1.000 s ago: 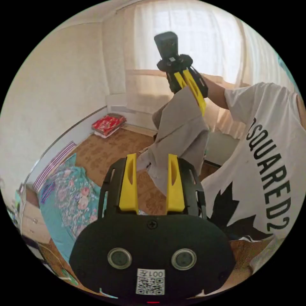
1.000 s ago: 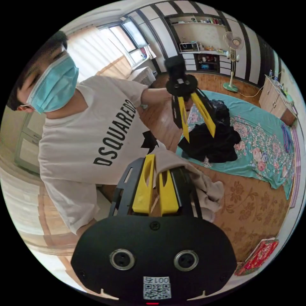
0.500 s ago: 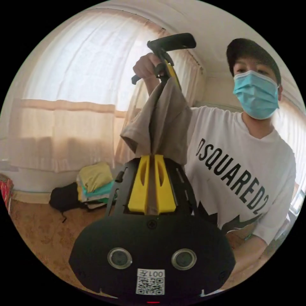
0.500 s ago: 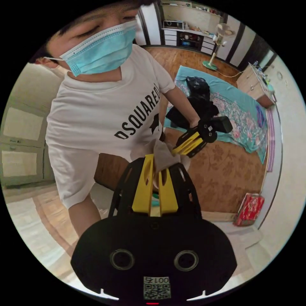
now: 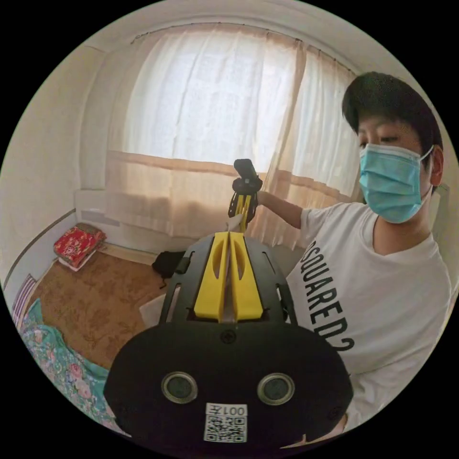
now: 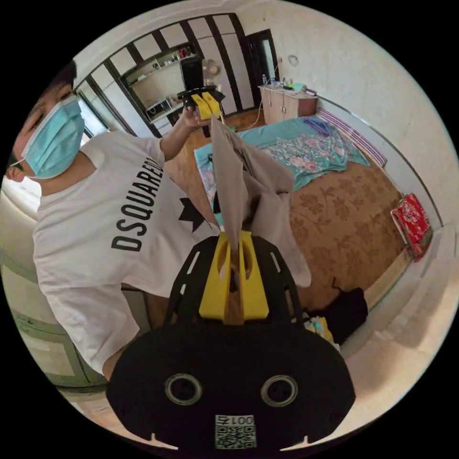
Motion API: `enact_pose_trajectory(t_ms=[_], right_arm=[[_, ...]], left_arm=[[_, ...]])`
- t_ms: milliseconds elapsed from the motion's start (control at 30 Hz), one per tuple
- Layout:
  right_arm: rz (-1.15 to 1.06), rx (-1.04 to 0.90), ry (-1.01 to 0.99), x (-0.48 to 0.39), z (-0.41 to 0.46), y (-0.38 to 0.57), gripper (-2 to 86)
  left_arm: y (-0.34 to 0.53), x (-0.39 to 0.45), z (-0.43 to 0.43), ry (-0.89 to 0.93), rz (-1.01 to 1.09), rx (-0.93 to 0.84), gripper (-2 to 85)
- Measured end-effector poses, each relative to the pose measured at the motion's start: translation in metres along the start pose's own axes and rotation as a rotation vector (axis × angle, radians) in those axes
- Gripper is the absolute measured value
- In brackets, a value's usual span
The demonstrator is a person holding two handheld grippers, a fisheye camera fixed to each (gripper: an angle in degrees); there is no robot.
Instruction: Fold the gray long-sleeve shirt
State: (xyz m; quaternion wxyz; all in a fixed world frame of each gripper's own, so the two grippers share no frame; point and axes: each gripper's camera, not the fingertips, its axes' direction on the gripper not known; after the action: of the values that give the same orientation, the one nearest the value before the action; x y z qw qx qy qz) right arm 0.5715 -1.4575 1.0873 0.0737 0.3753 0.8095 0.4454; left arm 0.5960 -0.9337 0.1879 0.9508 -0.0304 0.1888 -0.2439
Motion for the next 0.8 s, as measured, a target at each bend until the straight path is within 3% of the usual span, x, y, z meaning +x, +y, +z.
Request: enact_pose_trajectory(t_ms=[167, 333, 400, 467, 533, 667, 800], right_arm=[[-0.032, 0.093, -0.266, 0.023, 0.078, 0.025, 2.8], [0.045, -0.043, -0.416, 0.019, 0.194, 0.04, 1.9], [0.099, -0.139, -0.432, 0.014, 0.236, 0.045, 1.4], [0.206, -0.057, -0.43, 0.018, 0.249, 0.057, 0.7], [0.257, 0.028, -0.445, 0.027, 0.243, 0.065, 0.4], [0.214, 0.08, -0.348, 0.026, 0.234, 0.034, 0.1], [0.05, 0.013, -0.162, 0.011, 0.205, -0.016, 0.1]], left_arm=[[0.014, 0.022, 0.017, -0.033, 0.016, -0.25, -1.0], [0.118, 0.016, 0.073, 0.08, -0.261, -0.498, -1.0], [0.15, 0.016, 0.076, 0.164, -0.373, -0.384, -1.0], [0.175, 0.015, 0.067, 0.246, -0.486, -0.182, -0.9], [0.207, 0.005, 0.059, 0.118, -0.638, -0.084, -0.8], [0.228, -0.026, 0.077, -0.051, -0.756, -0.183, -0.1], [0.187, -0.052, 0.142, -0.018, -0.499, -0.36, 7.2]])
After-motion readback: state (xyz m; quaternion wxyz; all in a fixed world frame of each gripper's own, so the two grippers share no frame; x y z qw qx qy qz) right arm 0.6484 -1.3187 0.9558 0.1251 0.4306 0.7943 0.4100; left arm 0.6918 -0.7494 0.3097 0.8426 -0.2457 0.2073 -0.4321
